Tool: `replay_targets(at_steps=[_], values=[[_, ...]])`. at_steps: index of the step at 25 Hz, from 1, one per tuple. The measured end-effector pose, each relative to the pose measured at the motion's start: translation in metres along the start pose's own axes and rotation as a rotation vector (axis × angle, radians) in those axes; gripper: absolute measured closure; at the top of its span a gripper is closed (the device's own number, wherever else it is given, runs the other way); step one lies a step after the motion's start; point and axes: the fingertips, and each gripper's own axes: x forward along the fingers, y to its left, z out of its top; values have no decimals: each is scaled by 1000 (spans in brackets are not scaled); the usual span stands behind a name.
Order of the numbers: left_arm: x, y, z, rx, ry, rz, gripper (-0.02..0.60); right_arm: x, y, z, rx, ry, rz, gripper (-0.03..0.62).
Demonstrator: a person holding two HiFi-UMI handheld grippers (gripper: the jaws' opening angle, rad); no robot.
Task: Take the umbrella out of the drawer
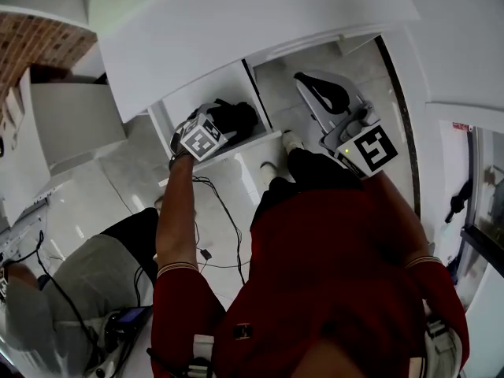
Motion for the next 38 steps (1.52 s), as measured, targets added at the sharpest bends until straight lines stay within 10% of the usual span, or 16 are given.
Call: replay_targets(at_steps=[15, 38], values=[[65, 3, -31, -9, 154, -96, 216, -15, -44, -30, 5, 87, -101, 582], [21, 18, 5, 86, 61, 109, 357, -38, -41, -45, 50, 97, -60, 582]])
